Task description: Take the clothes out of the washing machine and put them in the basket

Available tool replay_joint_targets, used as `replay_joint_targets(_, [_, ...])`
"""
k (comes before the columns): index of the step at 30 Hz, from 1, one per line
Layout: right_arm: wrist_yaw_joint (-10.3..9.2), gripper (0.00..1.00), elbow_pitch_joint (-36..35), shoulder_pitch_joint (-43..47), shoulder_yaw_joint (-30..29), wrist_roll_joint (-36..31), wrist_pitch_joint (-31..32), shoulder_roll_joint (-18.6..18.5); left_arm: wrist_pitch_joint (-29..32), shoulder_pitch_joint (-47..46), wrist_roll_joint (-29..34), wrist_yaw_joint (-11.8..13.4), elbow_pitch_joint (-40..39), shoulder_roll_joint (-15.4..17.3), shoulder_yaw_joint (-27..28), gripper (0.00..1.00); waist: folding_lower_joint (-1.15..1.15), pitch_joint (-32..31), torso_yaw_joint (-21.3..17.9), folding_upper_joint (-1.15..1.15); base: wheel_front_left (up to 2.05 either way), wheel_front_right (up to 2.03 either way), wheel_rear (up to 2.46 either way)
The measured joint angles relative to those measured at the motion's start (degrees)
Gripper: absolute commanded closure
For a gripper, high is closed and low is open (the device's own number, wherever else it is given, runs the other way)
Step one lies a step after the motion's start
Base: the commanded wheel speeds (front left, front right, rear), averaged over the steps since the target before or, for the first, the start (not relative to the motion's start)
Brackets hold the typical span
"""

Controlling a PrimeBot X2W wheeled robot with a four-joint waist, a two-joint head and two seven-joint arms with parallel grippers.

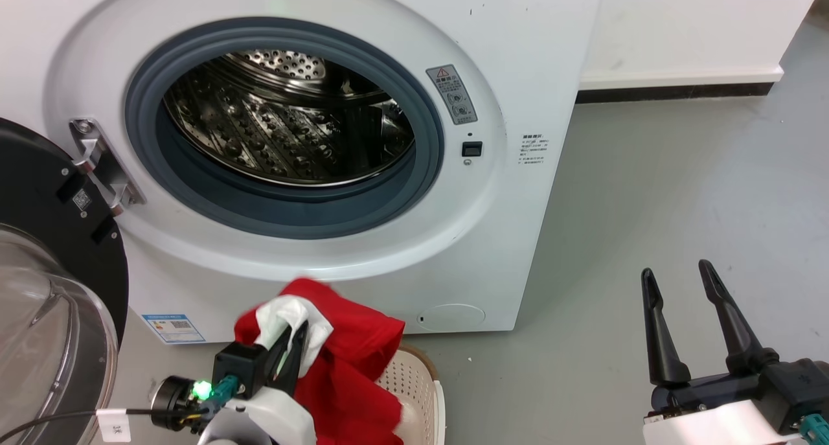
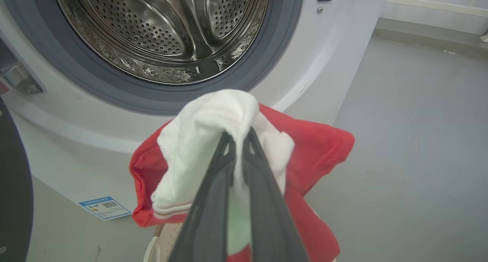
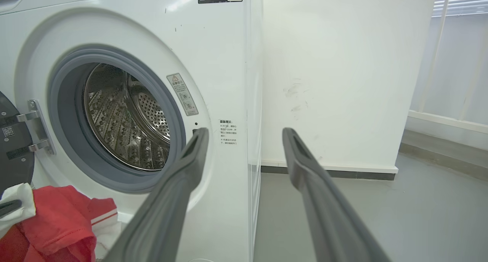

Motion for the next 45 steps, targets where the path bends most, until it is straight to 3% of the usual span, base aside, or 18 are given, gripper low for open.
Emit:
replay_joint_targets(6, [0.00,0.00,-0.1,0.1,0.6,0.0,0.0,0.0,2.8,4.1,-1.3,0.4,-5.0,1.0,-0.1,1.00,0.00,-0.6,-0.2,0.00,0.00,0.00,0.00])
replay_joint_targets(12, [0.00,0.00,-0.6,-0.1,1.2,0.0,0.0,0.0,3.5,5.1,-3.6,0.2,-4.3,0.3,0.3,1.00,0.01,1.0,-1.5,0.00,0.00,0.00,0.00])
replay_joint_targets(22, [0.00,0.00,-2.1,-6.3,1.4,-0.4,0.0,0.0,1.0,-1.4,-5.9,-1.5,12.3,-2.4,0.2,1.00,0.02,9.0,-3.9,0.00,0.00,0.00,0.00])
replay_joint_targets(34, [0.00,0.00,-4.0,-13.5,1.1,0.1,0.0,0.0,-0.7,-16.9,-3.9,-3.6,32.2,-3.3,-3.7,1.00,0.03,22.1,-6.5,0.00,0.00,0.00,0.00])
replay_joint_targets(35, [0.01,0.00,-4.5,-15.5,0.7,0.7,0.0,0.0,-0.8,-22.1,-2.4,-4.0,37.4,-3.5,-6.2,1.00,0.03,26.5,-7.4,0.00,0.00,0.00,0.00])
replay_joint_targets(45, [0.00,0.00,-6.2,-20.1,-1.2,1.2,0.0,0.0,4.5,-32.7,0.8,-4.3,46.1,-3.0,-11.6,1.00,0.03,36.8,-8.3,0.00,0.00,0.00,0.00])
